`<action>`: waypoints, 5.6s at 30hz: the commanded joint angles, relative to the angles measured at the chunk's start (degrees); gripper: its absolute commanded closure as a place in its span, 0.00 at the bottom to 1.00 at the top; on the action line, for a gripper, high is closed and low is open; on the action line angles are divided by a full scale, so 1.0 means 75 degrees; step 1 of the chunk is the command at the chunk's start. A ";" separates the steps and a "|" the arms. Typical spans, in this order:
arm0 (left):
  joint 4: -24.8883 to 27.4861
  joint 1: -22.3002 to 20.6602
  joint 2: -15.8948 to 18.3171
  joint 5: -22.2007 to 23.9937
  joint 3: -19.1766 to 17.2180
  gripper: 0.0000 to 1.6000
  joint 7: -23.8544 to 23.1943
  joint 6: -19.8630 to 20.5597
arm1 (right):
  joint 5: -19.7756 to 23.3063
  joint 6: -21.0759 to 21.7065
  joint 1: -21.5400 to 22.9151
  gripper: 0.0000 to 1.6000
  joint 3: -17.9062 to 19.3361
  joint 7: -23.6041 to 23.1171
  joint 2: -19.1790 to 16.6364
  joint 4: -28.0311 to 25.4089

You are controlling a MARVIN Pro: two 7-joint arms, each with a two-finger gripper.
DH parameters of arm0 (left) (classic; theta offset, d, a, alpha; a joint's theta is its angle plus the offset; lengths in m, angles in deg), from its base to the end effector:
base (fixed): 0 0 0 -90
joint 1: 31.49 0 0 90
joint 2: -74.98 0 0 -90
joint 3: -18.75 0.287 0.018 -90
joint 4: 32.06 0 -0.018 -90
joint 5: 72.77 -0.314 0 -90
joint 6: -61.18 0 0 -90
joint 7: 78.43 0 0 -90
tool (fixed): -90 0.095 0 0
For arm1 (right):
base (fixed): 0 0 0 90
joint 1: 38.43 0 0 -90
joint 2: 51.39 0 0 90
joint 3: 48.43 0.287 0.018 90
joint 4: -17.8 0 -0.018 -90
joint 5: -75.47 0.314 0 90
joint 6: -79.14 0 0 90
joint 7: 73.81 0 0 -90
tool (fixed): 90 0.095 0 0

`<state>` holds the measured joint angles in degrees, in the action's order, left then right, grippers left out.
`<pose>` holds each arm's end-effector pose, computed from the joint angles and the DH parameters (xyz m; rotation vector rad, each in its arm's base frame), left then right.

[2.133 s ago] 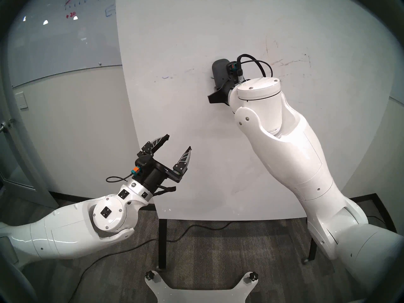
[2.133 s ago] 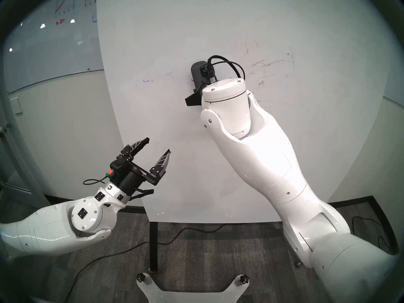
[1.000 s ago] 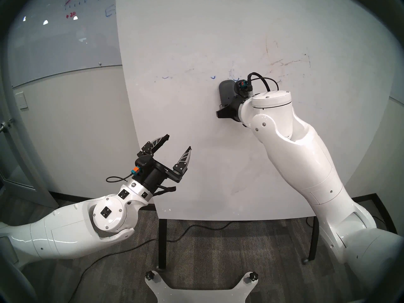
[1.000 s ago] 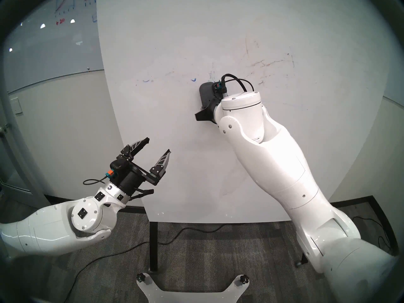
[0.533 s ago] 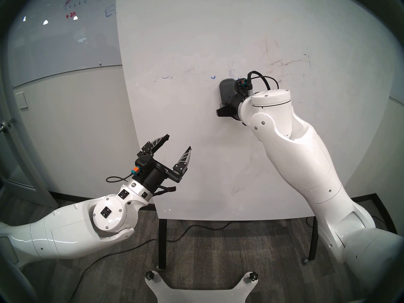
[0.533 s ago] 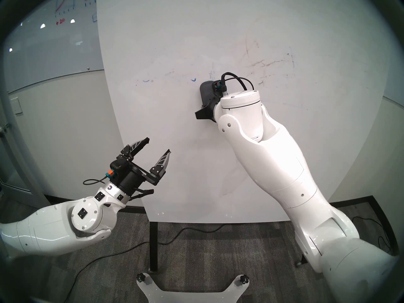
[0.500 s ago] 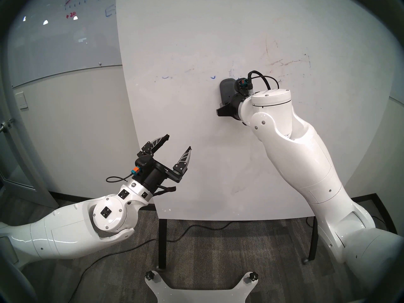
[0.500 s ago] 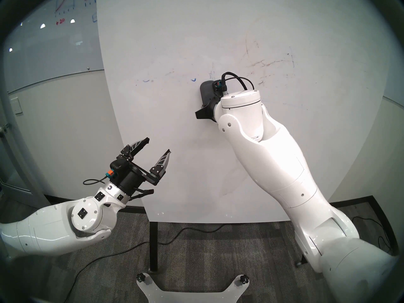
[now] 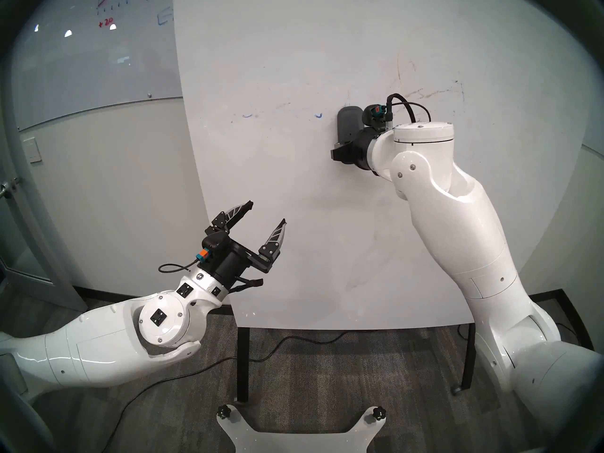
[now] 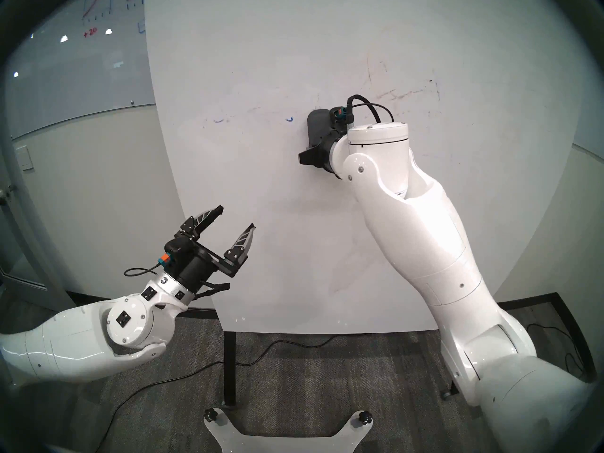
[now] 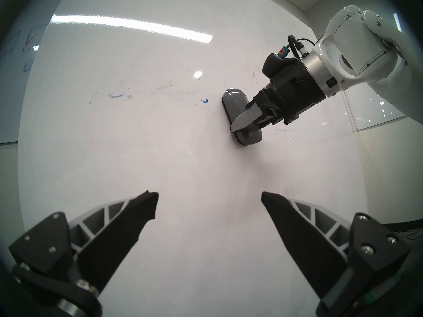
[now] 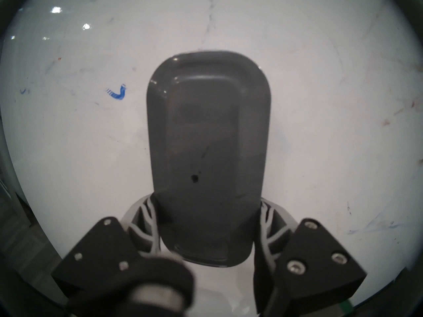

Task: Erase all marks on the whiteboard with the eraser

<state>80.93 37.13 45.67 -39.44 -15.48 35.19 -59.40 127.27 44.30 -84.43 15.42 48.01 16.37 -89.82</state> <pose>0.3540 -0.0177 -0.1955 1.5114 -0.6078 2.3089 0.4708 0.0742 0.0044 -2.3303 -0.3701 -1.9225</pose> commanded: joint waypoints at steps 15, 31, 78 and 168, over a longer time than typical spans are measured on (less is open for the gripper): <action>0.0077 -0.0063 0.0002 0.0003 -0.0075 0.00 0.0007 -0.0071 | 0.0544 -0.0022 0.0071 1.00 -0.0456 0.0344 -0.0264 0.0121; 0.0077 -0.0063 0.0003 0.0003 -0.0075 0.00 0.0007 -0.0072 | 0.0504 -0.0022 0.0341 1.00 -0.0845 0.0433 -0.0233 0.0370; 0.0071 -0.0069 -0.0002 -0.0001 -0.0067 0.00 0.0009 -0.0055 | -0.0352 -0.0194 0.1112 1.00 -0.1373 0.0888 0.0550 0.0309; 0.0077 -0.0068 0.0004 0.0004 -0.0069 0.00 0.0009 -0.0074 | 0.0779 -0.0230 0.1223 1.00 -0.2061 0.1975 0.0520 0.0996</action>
<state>80.93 37.09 45.70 -39.43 -15.44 35.20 -59.43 134.29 44.00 -76.46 0.45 63.39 19.89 -83.96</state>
